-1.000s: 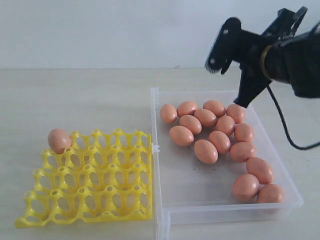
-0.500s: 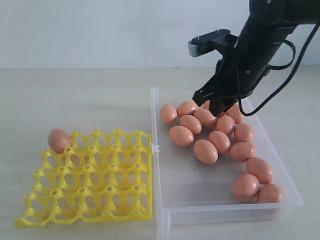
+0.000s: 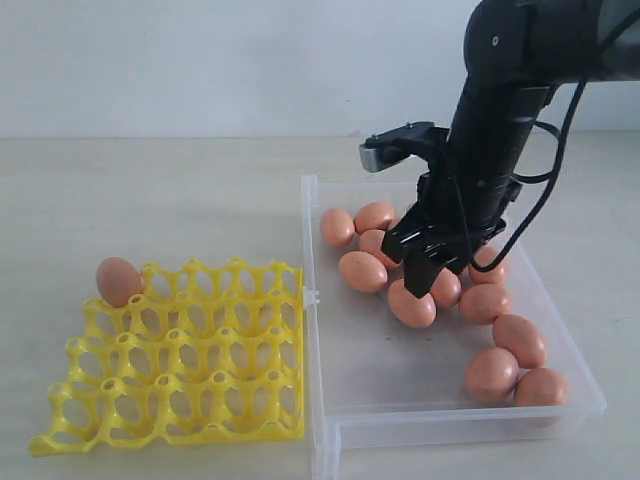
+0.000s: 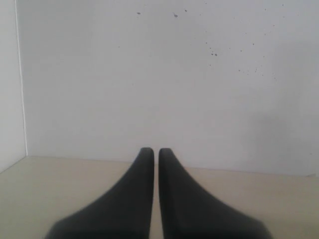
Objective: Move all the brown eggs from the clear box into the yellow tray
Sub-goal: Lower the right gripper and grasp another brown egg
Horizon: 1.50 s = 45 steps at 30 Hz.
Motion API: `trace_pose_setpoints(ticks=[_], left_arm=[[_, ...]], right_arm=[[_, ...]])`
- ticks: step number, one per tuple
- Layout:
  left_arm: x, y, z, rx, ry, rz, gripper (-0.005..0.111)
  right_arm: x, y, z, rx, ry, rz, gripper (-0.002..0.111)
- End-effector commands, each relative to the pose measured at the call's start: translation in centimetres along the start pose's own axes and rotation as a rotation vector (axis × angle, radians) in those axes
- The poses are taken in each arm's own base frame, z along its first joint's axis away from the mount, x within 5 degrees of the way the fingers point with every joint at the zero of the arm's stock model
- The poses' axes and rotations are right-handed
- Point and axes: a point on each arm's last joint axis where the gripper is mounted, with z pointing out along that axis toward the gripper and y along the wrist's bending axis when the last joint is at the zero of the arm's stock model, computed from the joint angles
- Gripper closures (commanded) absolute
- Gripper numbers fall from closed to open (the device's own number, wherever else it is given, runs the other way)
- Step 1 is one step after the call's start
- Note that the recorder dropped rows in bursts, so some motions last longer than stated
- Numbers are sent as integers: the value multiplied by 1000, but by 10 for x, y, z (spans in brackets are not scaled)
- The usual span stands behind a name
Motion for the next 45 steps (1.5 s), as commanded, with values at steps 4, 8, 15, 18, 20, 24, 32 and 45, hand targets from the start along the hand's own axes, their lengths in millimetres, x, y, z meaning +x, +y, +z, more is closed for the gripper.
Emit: trace_pose_setpoints(ticks=[4, 8, 15, 18, 20, 24, 32, 45], left_arm=[[-1, 0, 0, -3, -9, -1, 103], [-1, 0, 0, -3, -9, -1, 103], [-1, 0, 0, -3, -9, -1, 103], [-1, 0, 0, -3, -9, -1, 103], [-1, 0, 0, -3, -9, -1, 103], [-1, 0, 0, -3, -9, -1, 103], [-1, 0, 0, -3, -9, -1, 103], [-1, 0, 0, -3, -9, -1, 103]], right_arm=[[-11, 17, 7, 14, -38, -117, 57], [-13, 11, 18, 69, -15, -151, 57], [-20, 6, 29, 103, -58, -135, 57], [-21, 5, 37, 95, -43, -131, 57], [-21, 4, 45, 89, -24, -129, 57], [-21, 2, 55, 81, -3, -124, 57], [-20, 3, 57, 72, 15, -92, 81], [-27, 0, 54, 146, -337, 78, 108]])
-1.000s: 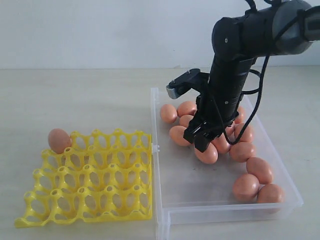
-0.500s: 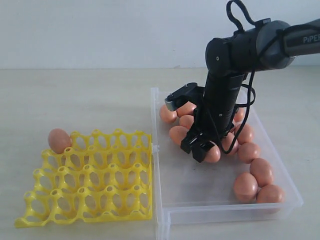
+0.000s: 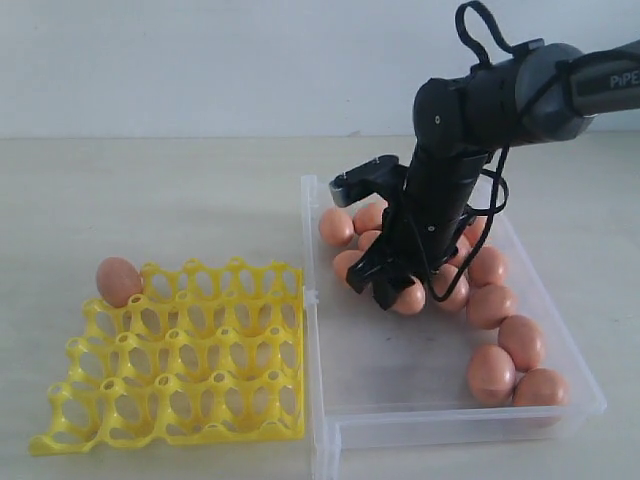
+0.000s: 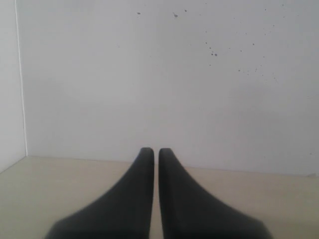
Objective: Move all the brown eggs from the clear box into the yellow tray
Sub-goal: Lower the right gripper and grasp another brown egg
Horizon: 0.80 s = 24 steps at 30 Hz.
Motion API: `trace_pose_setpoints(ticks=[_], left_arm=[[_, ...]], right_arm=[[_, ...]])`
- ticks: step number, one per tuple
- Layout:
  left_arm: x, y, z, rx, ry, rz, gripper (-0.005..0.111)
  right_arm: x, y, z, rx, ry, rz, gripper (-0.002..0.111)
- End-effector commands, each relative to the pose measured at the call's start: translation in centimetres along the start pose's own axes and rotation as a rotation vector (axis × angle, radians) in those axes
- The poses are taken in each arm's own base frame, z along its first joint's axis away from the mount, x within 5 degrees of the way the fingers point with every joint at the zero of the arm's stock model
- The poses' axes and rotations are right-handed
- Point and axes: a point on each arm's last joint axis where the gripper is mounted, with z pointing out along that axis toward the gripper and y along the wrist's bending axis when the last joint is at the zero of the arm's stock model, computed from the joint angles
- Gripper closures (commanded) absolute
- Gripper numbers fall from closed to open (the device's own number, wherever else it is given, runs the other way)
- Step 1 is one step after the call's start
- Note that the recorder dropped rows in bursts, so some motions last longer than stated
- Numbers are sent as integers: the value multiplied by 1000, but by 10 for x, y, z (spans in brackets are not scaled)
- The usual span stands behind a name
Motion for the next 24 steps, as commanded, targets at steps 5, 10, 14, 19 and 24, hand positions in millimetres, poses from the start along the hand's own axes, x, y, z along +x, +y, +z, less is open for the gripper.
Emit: trace_pose_setpoints(ticks=[5, 10, 14, 19, 24], left_arm=[[-1, 0, 0, -3, -9, -1, 103], [-1, 0, 0, -3, -9, -1, 103], [-1, 0, 0, -3, -9, -1, 103], [-1, 0, 0, -3, -9, -1, 103], [-1, 0, 0, -3, -9, -1, 103]], right_arm=[[14, -2, -9, 148, -674, 236, 108], [48, 2, 1, 214, -972, 324, 108], [70, 12, 1, 97, -1237, 346, 108], [79, 26, 2, -57, -1330, 297, 108], [60, 53, -6, -249, -1342, 6, 108]])
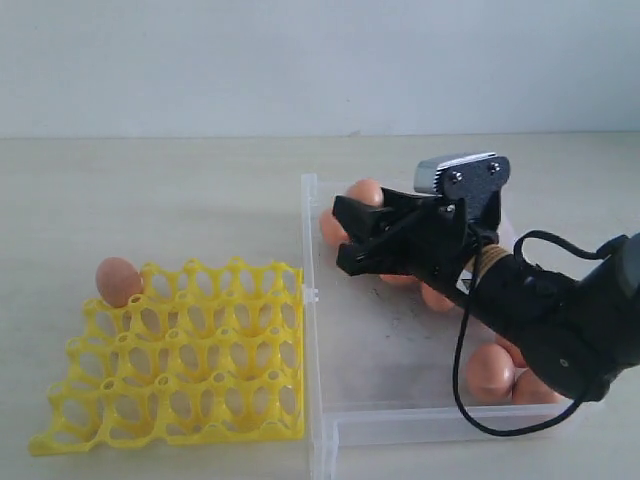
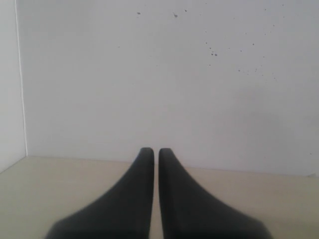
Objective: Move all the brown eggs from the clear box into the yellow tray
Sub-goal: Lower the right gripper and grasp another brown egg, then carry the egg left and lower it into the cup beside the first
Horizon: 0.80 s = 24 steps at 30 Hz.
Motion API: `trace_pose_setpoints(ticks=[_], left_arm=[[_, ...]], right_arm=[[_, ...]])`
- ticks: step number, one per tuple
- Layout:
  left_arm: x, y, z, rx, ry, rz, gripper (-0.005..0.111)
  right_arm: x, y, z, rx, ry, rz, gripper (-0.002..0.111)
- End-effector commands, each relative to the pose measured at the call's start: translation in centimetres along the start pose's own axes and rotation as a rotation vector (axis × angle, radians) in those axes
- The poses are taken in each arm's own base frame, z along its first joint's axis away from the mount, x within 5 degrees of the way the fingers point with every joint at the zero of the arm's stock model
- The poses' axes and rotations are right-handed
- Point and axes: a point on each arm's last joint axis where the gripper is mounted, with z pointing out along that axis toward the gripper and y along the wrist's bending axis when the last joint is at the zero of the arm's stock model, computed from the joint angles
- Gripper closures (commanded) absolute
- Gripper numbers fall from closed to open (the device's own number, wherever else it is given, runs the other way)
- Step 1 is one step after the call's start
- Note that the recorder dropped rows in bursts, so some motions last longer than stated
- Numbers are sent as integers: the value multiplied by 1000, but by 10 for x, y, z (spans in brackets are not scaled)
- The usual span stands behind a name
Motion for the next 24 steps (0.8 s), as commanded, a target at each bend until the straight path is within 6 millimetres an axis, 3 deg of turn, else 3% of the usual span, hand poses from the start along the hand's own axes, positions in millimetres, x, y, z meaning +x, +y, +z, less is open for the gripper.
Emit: trace_pose_setpoints(ticks=[1, 6, 10, 12, 16, 24], left_arm=[[-1, 0, 0, -3, -9, -1, 103], [-1, 0, 0, -3, -9, -1, 103], [-1, 0, 0, -3, -9, -1, 103], [-1, 0, 0, -3, -9, -1, 103], [-1, 0, 0, -3, -9, -1, 103], [-1, 0, 0, -3, -9, -1, 103]], right_arm=[[-8, 32, 15, -264, -20, -68, 108], [-13, 85, 42, -433, -83, -104, 108], [10, 111, 70, -498, -43, -123, 108], [15, 121, 81, -609, -25, -231, 108], [18, 127, 93, -673, 44, -349, 108], [25, 118, 110, -584, 152, -466, 108]])
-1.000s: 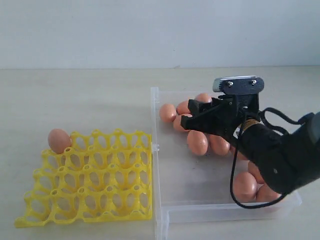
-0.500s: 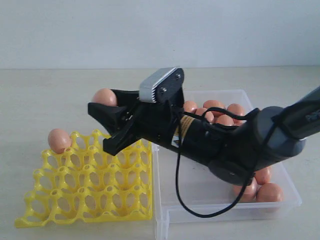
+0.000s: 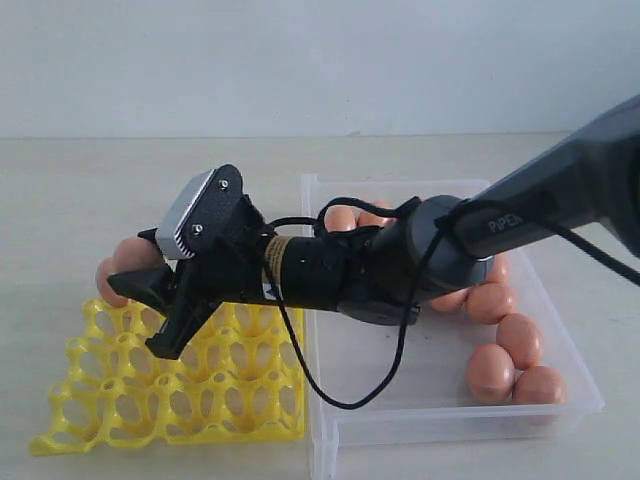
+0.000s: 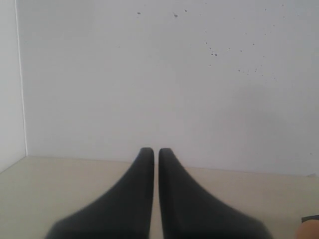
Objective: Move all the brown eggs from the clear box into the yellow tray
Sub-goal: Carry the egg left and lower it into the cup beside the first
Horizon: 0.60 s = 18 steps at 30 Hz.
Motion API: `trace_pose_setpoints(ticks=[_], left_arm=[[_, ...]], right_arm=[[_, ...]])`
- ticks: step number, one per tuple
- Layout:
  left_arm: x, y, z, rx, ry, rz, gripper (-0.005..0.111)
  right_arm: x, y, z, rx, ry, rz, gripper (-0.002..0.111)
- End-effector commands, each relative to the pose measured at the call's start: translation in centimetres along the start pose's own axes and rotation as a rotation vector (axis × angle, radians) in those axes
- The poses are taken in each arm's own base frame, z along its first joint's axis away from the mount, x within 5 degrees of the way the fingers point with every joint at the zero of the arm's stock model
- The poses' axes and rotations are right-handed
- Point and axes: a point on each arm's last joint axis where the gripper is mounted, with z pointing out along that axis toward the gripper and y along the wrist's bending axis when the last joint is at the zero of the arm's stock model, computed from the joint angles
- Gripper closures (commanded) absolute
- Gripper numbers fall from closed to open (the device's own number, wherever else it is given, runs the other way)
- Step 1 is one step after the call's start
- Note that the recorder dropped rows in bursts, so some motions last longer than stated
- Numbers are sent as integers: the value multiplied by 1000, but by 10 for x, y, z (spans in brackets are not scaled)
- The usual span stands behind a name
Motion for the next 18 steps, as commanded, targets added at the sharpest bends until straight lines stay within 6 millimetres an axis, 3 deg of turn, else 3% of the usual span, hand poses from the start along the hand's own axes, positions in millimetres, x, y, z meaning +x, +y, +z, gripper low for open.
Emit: trace_pose_setpoints(ticks=[1, 7, 18], left_arm=[[-1, 0, 0, -3, -9, -1, 103], [-1, 0, 0, -3, -9, -1, 103], [-1, 0, 0, -3, -9, -1, 103]], right_arm=[[6, -5, 7, 16, 39, -36, 108], [19, -15, 22, 63, 13, 75, 108], [41, -19, 26, 117, 58, 74, 108]])
